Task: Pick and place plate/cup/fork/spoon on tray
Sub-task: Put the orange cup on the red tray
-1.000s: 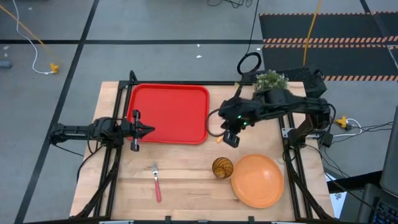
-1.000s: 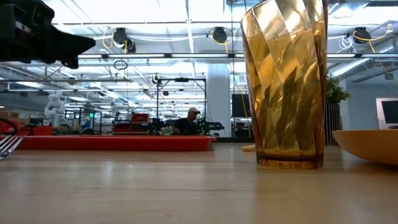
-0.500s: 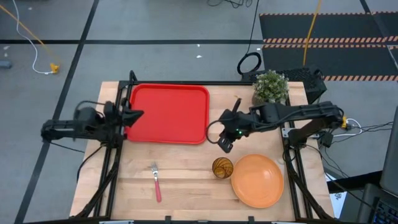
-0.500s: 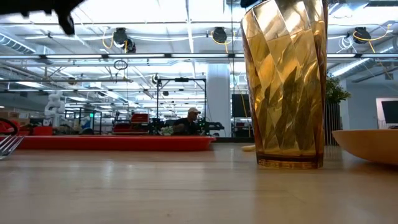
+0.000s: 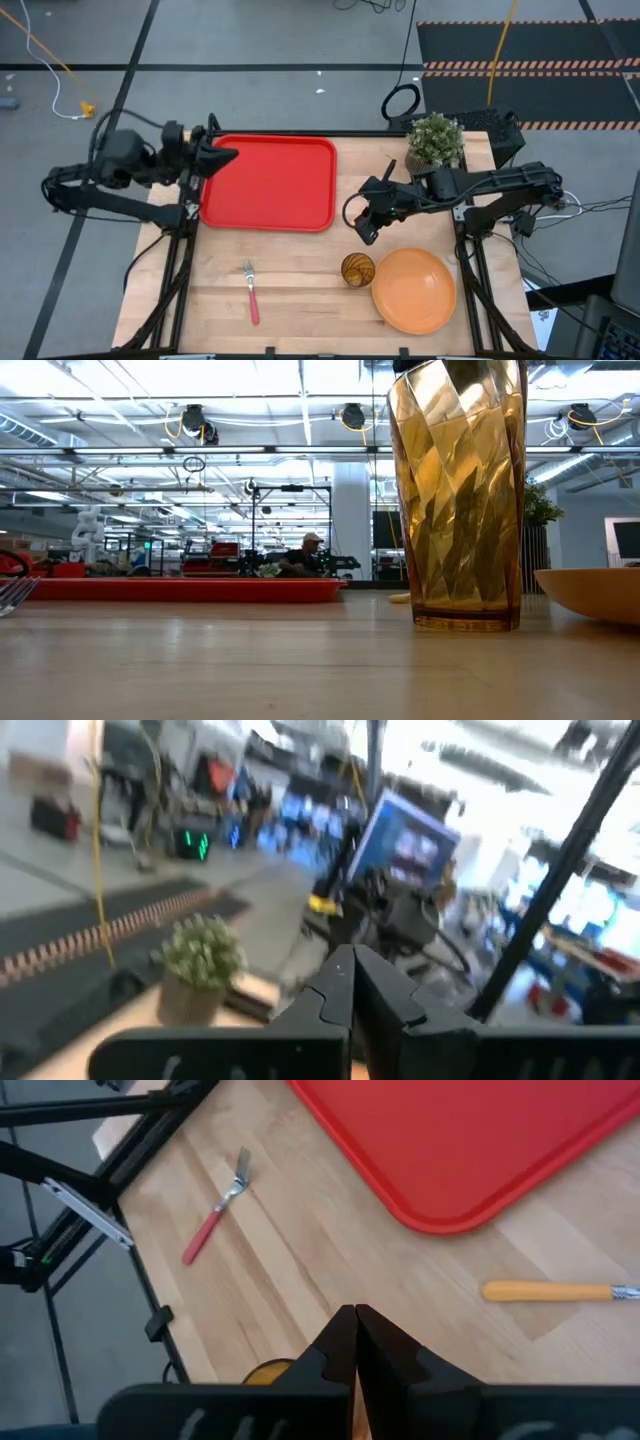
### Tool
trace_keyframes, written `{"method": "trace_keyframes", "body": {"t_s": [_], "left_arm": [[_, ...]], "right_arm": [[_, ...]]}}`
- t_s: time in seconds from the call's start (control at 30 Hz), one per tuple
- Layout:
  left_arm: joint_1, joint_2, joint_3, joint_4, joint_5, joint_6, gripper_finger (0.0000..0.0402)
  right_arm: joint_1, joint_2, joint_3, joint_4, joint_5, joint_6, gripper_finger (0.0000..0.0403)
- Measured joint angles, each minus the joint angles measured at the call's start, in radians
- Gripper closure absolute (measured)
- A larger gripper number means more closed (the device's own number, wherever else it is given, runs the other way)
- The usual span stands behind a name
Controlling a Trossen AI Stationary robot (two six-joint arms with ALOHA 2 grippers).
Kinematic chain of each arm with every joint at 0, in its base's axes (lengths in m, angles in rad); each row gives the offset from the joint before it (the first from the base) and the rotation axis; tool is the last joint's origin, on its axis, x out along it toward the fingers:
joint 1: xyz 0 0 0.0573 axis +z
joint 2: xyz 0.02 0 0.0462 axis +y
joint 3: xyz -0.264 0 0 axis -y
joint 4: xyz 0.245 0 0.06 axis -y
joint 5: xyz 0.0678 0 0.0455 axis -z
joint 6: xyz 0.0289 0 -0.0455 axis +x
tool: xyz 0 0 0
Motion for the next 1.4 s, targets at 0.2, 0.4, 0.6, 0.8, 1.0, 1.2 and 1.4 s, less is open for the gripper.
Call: {"method": "trace_keyframes", "body": {"t_s": [0.2,0.4,0.6,0.8,1.0,1.2,1.4], "left_arm": [[-0.001,0.217,0.268,-0.273,0.137,-0.074,0.0398],[-0.006,0.368,0.386,-0.424,0.203,-0.094,0.0397],[-0.031,0.471,0.385,-0.596,0.236,-0.182,0.0396],[-0.127,0.563,0.385,-0.682,0.254,-0.326,0.0396],[-0.22,0.643,0.385,-0.618,0.208,-0.422,0.0396],[-0.273,0.696,0.385,-0.539,0.128,-0.596,0.0396],[-0.33,0.719,0.385,-0.434,-0.005,-0.67,0.0396]], "right_arm": [[0.0,0.0,0.0,0.033,-0.055,-0.041,0.0403],[0.0,-0.007,0.0,0.032,-0.197,-0.113,0.0403],[0.005,-0.028,-0.001,0.038,-0.354,-0.231,0.0403],[0.034,-0.066,0.0,0.003,-0.419,-0.358,0.0382],[0.089,-0.069,0.0,-0.011,-0.417,-0.655,0.0323],[0.113,-0.042,-0.024,-0.015,-0.416,-0.882,0.0248],[0.123,-0.037,-0.123,0.032,-0.433,-1.038,0.0199]]}}
